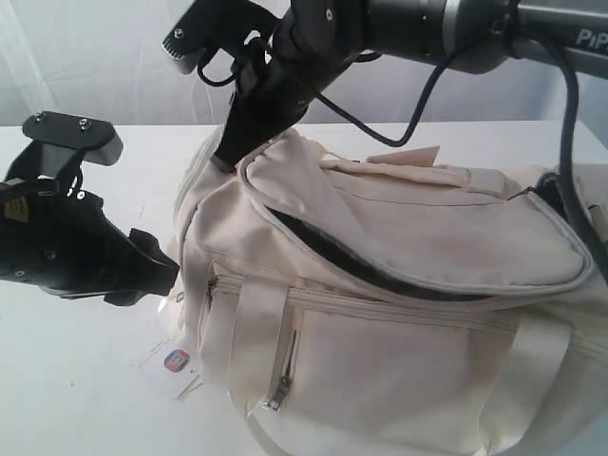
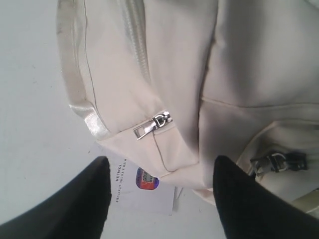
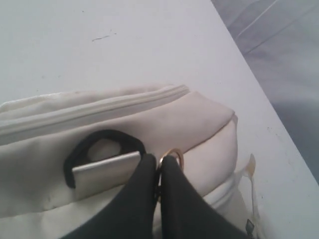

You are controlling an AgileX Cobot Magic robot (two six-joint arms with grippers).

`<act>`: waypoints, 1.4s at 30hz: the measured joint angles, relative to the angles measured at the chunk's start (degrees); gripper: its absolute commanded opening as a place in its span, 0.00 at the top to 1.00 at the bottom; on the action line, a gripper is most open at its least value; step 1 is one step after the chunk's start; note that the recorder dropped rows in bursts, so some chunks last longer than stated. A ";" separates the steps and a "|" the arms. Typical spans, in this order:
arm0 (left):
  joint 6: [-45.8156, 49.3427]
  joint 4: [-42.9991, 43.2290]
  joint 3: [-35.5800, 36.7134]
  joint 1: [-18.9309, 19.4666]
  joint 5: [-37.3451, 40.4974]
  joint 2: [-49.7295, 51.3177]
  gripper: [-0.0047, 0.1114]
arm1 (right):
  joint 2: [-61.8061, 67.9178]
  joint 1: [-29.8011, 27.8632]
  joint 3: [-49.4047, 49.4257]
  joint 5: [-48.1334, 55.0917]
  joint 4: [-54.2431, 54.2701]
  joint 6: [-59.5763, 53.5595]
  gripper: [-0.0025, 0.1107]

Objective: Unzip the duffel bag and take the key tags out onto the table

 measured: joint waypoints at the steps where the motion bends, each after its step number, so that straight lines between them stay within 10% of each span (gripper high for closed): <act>1: 0.00 0.00 0.00 0.00 -0.25 0.00 0.42 | 0.45 -0.33 0.00 -0.45 0.00 0.00 0.98; 12: 0.00 -0.56 0.00 0.00 -2.93 -2.09 0.42 | 1.64 -3.38 0.00 -9.53 0.00 1.11 0.98; 31: -9.56 -11.73 0.03 -3.41 -30.60 5.78 0.25 | 1.76 -4.01 0.00 -6.16 0.00 13.61 0.98; 42: -20.67 1.47 -2.20 -3.78 -30.72 6.56 0.26 | 1.76 -4.06 0.00 -6.05 1.99 14.42 0.98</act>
